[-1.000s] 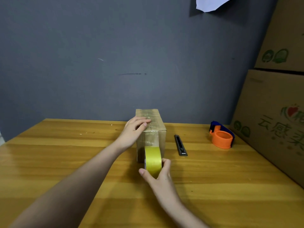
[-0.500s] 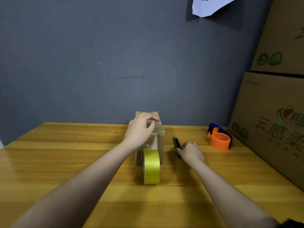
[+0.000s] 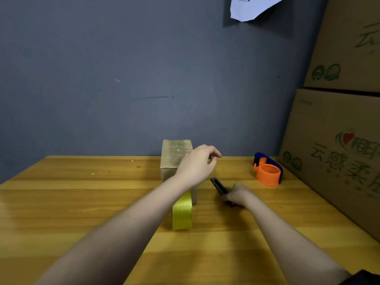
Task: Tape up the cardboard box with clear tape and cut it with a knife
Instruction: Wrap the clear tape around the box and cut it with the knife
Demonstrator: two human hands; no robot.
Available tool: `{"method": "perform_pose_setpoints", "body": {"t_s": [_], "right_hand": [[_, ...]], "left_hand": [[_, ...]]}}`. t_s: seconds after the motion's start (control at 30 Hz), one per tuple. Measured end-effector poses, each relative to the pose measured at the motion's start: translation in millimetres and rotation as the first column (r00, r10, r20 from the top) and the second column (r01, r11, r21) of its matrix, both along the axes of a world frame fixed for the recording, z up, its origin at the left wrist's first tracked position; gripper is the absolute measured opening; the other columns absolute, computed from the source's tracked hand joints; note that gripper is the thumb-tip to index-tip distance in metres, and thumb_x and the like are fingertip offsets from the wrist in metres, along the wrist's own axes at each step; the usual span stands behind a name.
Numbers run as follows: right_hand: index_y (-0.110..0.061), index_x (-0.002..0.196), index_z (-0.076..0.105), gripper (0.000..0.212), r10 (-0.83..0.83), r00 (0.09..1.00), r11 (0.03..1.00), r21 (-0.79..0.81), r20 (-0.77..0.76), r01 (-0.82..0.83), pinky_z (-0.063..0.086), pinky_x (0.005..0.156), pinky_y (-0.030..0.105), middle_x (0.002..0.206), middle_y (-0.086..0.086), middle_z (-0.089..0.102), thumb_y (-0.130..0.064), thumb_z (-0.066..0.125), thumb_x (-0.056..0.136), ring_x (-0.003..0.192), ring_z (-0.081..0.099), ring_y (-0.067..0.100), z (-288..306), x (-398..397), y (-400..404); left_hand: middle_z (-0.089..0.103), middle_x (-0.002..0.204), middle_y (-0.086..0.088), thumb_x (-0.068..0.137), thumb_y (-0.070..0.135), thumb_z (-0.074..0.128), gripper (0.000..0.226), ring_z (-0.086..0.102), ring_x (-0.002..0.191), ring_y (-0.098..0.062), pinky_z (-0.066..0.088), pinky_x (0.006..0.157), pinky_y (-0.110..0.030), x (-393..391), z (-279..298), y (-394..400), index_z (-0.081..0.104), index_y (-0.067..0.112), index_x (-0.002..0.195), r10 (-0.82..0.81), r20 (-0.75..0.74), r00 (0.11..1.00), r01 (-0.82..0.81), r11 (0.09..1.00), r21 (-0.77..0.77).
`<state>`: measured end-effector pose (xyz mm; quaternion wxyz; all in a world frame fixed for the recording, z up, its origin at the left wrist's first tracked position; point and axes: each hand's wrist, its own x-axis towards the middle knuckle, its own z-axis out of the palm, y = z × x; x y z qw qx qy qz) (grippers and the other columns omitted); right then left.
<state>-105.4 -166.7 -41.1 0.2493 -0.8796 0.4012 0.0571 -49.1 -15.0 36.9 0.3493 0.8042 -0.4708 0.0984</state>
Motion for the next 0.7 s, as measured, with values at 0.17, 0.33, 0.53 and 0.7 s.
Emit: {"method": "perform_pose_setpoints", "body": {"t_s": [0.17, 0.33, 0.53, 0.7], "right_hand": [[-0.008, 0.111, 0.050, 0.035, 0.026, 1.000, 0.999, -0.036, -0.007, -0.027, 0.040, 0.057, 0.029, 0.093, 0.007, 0.057, -0.036, 0.054, 0.090, 0.070, 0.054, 0.019, -3, -36, -1], [-0.009, 0.102, 0.036, 0.020, -0.052, 0.854, 0.944, 0.306, 0.517, -0.127, 0.029, 0.033, 0.017, 0.064, 0.002, 0.058, -0.022, 0.049, 0.096, 0.042, 0.047, 0.010, -14, -65, 2], [-0.012, 0.104, 0.049, 0.011, -0.167, 0.616, 0.835, 0.443, 0.769, -0.326, 0.031, 0.037, 0.016, 0.052, -0.007, 0.055, -0.007, 0.048, 0.094, 0.040, 0.047, 0.004, -30, -77, 22], [-0.013, 0.097, 0.049, 0.013, -0.202, 0.645, 0.660, 0.589, 0.737, -0.467, 0.028, 0.041, 0.024, 0.059, 0.003, 0.051, -0.016, 0.036, 0.097, 0.040, 0.040, 0.012, -28, -82, 10]], "left_hand": [[0.062, 0.115, -0.001, 0.090, 0.016, 0.049, 0.023, 0.061, 0.099, -0.018, 0.050, 0.091, -0.040, -25, -16, -24, 0.060, 0.020, 0.111, -0.088, -0.134, 0.987, 0.092, 0.996, 0.023], [0.039, 0.138, -0.012, 0.088, 0.011, 0.052, 0.050, 0.046, 0.120, -0.025, 0.032, 0.109, -0.032, -55, -49, -50, 0.036, 0.015, 0.136, -0.056, -0.541, 0.839, -0.024, 0.990, -0.140], [0.049, 0.136, -0.021, 0.096, 0.023, 0.044, 0.042, 0.055, 0.112, -0.042, 0.049, 0.093, -0.052, -63, -91, -67, 0.036, 0.013, 0.137, -0.119, -0.862, 0.493, -0.239, 0.934, -0.266], [0.067, 0.093, -0.010, 0.099, 0.019, 0.038, 0.024, 0.055, 0.073, -0.018, 0.044, 0.071, -0.033, -56, -107, -59, 0.061, 0.019, 0.091, -0.300, -0.762, 0.574, -0.177, 0.863, -0.473]]}}
